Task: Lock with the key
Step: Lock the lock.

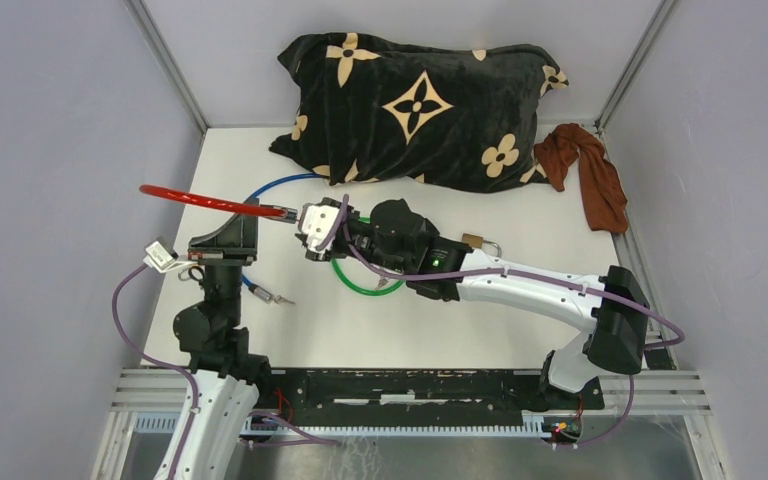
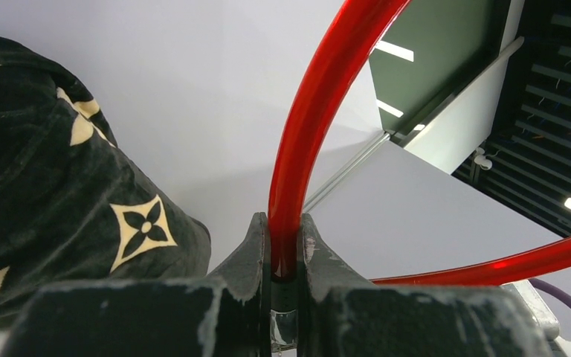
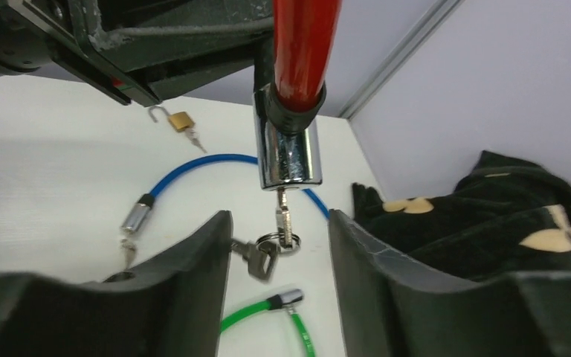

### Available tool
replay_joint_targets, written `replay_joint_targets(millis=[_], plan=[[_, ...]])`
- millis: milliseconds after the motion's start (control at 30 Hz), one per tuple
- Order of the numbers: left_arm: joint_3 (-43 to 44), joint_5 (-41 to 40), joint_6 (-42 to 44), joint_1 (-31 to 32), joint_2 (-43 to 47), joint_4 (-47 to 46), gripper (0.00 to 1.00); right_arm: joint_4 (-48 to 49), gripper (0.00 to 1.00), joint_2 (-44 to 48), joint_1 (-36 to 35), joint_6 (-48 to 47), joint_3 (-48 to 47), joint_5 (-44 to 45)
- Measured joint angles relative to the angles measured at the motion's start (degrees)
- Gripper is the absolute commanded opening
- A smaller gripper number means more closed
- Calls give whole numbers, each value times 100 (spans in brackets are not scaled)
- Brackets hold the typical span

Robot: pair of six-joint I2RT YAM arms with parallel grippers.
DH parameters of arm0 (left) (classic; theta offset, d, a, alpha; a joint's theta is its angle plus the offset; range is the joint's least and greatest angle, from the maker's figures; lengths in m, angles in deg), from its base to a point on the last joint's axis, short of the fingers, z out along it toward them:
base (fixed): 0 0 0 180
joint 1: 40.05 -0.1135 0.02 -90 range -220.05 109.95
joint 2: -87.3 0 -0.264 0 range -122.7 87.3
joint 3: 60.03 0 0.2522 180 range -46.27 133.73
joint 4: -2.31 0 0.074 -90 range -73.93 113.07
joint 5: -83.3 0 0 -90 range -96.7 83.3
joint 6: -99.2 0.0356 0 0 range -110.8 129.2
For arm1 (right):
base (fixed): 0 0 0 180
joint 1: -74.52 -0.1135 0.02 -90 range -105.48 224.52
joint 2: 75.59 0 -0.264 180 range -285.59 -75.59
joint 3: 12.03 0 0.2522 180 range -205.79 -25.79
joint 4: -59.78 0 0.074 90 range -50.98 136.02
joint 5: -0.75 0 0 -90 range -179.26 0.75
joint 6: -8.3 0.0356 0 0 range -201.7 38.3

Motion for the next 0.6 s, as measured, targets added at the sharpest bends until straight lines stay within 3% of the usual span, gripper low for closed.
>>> replay_joint_targets(millis=[100, 133, 300, 467, 600], plan=[[0, 33, 0, 7, 0, 2, 2, -234, 95, 11, 44, -28, 0, -173], [0, 31, 0, 4, 2, 2, 2, -328, 98, 15, 63, -22, 0, -243], [-7, 31, 0, 4, 11, 2, 2, -1038, 98, 22, 151, -7, -229, -656], [-13, 31, 0, 4, 13, 20, 2, -953, 97, 68, 175, 232, -535, -1082], [-13, 33, 0, 4, 22, 52, 2, -341, 85, 160, 168, 402, -560, -1239]])
